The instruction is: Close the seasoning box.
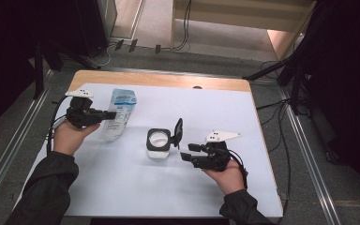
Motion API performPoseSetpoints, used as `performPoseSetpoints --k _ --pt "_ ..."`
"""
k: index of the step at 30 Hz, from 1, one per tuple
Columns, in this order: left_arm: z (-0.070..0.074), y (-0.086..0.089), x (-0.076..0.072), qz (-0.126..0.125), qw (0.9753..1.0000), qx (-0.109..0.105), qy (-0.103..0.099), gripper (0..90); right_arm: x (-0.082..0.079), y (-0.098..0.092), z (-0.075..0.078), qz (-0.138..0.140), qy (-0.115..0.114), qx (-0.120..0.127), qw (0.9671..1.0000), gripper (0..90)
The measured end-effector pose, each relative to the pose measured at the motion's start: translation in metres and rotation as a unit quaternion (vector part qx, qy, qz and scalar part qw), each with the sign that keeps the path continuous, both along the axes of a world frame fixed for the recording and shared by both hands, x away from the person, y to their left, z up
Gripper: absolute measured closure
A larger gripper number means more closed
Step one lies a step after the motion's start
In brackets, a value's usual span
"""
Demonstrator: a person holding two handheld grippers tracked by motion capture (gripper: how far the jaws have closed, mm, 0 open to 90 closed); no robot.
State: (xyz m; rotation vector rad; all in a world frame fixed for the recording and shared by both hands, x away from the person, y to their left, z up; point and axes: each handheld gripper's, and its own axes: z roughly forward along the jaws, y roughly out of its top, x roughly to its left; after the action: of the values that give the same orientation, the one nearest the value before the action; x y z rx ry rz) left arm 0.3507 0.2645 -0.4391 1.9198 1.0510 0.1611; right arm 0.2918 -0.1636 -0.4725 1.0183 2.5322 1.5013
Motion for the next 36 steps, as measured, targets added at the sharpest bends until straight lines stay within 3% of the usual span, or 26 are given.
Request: performPoseSetpoints --k 16,29,34,36 --pt "-0.003 0.014 -0.02 0.011 0.9999 0.006 0.008 89.6 0.011 -0.008 0.007 -0.014 -0.012 0.002 0.9998 50.4" --pt "-0.011 0.034 -0.04 0.023 0.9992 0.027 0.022 88.0 0.021 -0.007 0.007 -0.029 -0.014 0.0 0.9995 51.3" --pt "-0.014 0.037 -0.04 0.025 0.9992 0.017 0.024 86.7 0.024 -0.005 0.005 -0.032 -0.013 -0.001 0.9994 52.2" --pt "-0.015 0.036 -0.04 0.022 0.9993 0.025 0.019 85.2 0.025 -0.005 0.005 -0.037 -0.013 0.001 0.9992 52.8"
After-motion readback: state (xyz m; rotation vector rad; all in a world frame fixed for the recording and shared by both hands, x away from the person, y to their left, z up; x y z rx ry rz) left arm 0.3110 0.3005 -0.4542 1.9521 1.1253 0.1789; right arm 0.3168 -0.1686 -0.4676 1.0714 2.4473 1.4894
